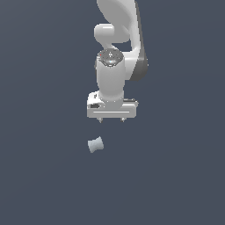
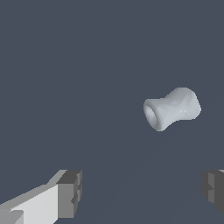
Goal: Pick up the object and move it to a goal position.
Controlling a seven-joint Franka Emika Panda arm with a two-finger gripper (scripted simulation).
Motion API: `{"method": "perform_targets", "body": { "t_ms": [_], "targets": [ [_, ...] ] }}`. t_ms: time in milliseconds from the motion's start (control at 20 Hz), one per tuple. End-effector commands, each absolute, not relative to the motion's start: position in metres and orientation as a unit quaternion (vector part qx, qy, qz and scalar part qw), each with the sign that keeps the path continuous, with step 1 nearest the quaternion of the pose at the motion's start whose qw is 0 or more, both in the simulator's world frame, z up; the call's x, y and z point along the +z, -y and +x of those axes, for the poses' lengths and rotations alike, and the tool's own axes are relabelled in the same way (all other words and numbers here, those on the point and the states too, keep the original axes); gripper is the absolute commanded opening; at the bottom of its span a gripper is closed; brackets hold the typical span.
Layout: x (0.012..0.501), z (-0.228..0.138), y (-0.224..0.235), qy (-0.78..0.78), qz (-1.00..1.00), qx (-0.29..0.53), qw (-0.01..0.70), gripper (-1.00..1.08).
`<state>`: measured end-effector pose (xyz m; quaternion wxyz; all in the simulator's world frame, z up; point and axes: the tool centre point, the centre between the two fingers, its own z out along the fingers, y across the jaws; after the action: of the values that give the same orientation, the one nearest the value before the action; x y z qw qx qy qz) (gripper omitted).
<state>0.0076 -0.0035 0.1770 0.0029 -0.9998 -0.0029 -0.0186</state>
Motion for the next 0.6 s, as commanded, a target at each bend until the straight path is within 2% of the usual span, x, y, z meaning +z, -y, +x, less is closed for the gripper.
{"method": "perform_targets", "body": {
  "t_ms": [0, 550],
  "targets": [
    [0.1770, 0.0076, 0.0035, 0.003, -1.000, -0.019, 0.003, 1.00],
    [0.1854, 0.0070, 0.0057, -0.002, -1.000, -0.023, 0.007, 1.00]
  ]
}}
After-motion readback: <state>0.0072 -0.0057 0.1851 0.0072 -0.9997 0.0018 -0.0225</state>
